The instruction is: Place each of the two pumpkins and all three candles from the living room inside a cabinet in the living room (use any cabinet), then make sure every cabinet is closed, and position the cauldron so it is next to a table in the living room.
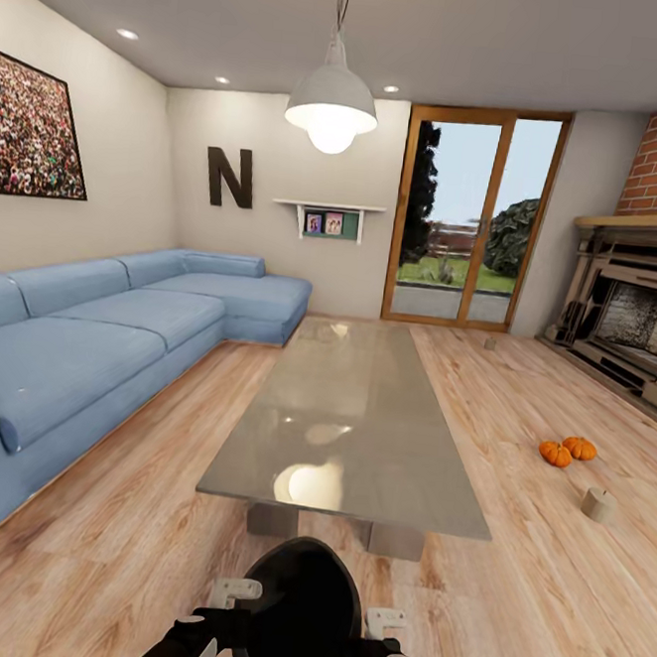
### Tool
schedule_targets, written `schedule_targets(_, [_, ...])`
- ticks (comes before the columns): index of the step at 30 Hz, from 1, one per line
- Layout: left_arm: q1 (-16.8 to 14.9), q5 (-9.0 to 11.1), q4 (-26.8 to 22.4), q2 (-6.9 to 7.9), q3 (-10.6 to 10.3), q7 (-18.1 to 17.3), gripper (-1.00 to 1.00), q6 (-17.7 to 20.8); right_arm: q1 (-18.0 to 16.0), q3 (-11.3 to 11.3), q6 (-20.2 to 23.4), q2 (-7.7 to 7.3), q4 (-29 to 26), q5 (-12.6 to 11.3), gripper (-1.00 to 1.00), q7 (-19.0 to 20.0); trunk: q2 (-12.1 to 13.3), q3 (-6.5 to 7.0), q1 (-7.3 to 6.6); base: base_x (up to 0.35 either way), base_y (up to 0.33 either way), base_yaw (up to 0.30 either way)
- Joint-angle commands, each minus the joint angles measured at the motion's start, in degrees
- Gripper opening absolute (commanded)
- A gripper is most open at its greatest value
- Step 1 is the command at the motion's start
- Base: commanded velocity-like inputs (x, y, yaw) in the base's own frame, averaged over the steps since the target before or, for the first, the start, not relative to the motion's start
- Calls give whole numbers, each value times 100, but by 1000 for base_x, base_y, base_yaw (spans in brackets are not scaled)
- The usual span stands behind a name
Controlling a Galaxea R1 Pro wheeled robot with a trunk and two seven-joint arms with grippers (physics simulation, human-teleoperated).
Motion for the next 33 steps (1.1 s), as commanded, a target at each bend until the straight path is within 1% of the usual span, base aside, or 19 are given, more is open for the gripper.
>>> schedule_targets(1, [-1,-28,-25,3,-48,52,-100,-8,-4,-26,31,6,-5,-103,-100,19,-45,-24,21,0,0,0])
schedule_targets(3, [-1,-28,-25,3,-50,52,-100,-8,-4,-26,31,6,-5,-104,-100,19,-125,-59,65,0,0,0])
schedule_targets(5, [-1,-28,-25,3,-52,52,-100,-8,-4,-26,31,6,-5,-104,-100,19,-125,-59,65,0,0,0])
schedule_targets(8, [-1,-28,-25,3,-53,52,-100,-8,-4,-26,31,6,-5,-103,-100,19,-245,-113,131,0,0,0])
schedule_targets(17, [-1,-28,-25,3,-50,52,-100,-8,-4,-26,31,6,-5,-105,-100,19,-245,-113,131,1,0,0])
schedule_targets(22, [-1,-28,-25,3,-52,52,-100,-6,-4,-26,31,6,-5,-103,-100,19,-245,-113,131,100,0,0])
schedule_targets(33, [-1,-28,-25,3,-54,52,-100,-5,-4,-26,31,6,-5,-103,-100,19,-245,-113,131,22,0,0])
